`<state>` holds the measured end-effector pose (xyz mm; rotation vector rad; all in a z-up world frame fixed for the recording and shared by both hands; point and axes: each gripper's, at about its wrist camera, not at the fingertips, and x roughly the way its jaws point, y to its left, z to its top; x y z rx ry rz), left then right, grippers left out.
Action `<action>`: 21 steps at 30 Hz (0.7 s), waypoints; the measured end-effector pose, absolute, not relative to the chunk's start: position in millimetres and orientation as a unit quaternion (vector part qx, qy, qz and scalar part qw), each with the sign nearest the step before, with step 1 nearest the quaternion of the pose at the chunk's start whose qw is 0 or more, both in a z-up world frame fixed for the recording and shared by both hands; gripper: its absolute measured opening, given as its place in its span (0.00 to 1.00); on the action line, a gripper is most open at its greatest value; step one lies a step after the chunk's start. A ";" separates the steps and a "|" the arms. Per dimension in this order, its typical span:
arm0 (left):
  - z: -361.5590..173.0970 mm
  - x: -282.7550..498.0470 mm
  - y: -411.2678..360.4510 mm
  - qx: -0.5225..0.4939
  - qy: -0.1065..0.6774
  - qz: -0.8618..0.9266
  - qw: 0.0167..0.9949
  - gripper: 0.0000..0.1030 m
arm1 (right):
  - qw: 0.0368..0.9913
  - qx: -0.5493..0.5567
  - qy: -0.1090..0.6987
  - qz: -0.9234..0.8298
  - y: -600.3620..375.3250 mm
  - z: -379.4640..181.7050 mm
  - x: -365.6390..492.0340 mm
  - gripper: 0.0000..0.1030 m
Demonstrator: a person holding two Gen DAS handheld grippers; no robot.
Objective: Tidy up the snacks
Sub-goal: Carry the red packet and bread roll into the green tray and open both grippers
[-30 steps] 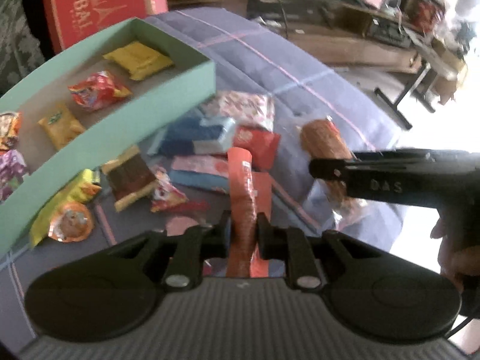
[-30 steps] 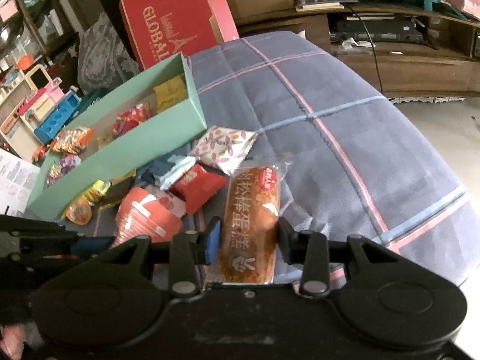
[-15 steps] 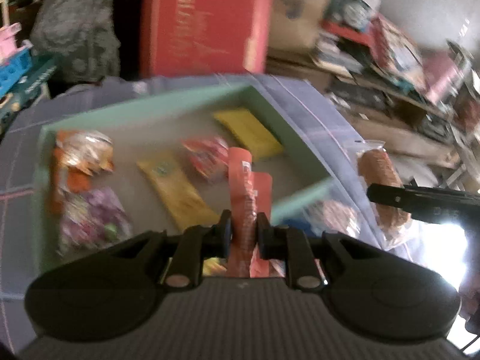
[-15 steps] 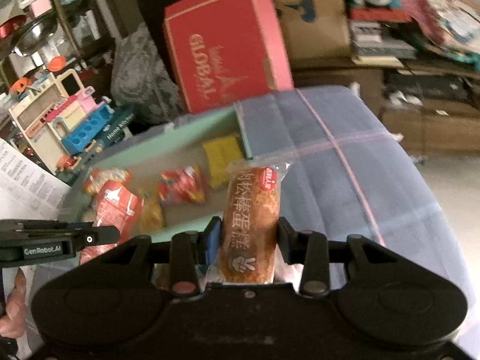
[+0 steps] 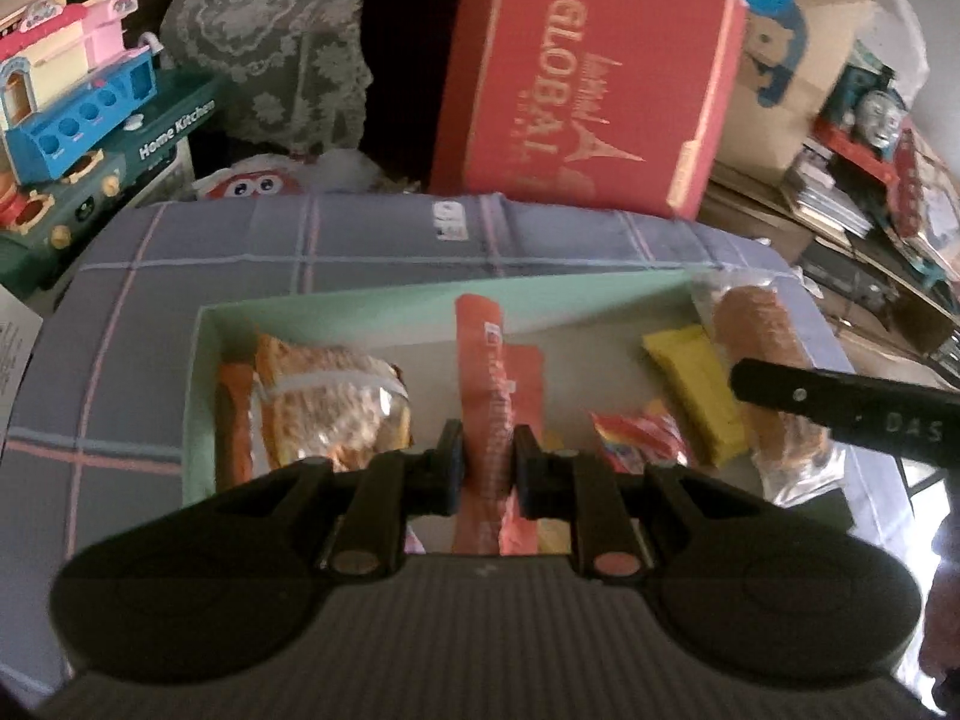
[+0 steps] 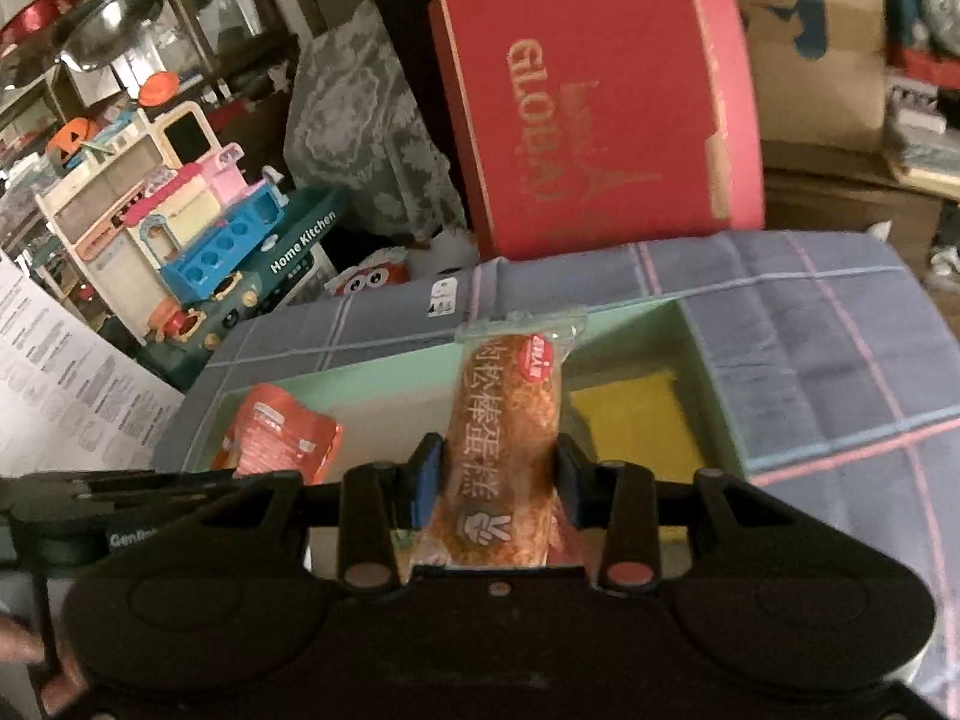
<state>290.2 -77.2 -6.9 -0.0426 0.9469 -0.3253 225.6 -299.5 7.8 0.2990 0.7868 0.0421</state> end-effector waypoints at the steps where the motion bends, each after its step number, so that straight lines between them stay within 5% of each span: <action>1: -9.9 296.1 -75.9 -0.023 0.455 -0.154 0.877 0.16 | 0.910 0.148 0.386 0.020 -297.2 3.1 233.5 0.37; 10: -34.9 326.0 -74.8 -0.027 0.466 -0.143 0.873 0.18 | 0.901 0.153 0.406 0.012 -291.5 -23.8 269.1 0.38; 12: -34.7 325.5 -76.6 -0.023 0.458 -0.140 0.878 0.23 | 0.902 0.157 0.402 0.014 -291.1 -24.3 275.4 0.45; 14: -33.2 322.1 -77.9 -0.021 0.450 -0.134 0.883 0.70 | 0.905 0.157 0.395 0.013 -290.6 -20.1 274.2 0.77; 15: -31.6 319.4 -78.3 -0.018 0.443 -0.129 0.887 0.80 | 0.909 0.154 0.387 0.009 -291.5 -17.5 272.9 0.95; 16: -29.6 316.8 -78.4 -0.014 0.435 -0.122 0.892 0.93 | 0.913 0.151 0.379 0.006 -291.3 -14.5 272.4 1.00; 21: -24.4 308.6 -79.9 -0.011 0.435 -0.116 0.893 0.99 | 0.915 0.149 0.376 0.006 -295.3 -8.5 263.4 1.00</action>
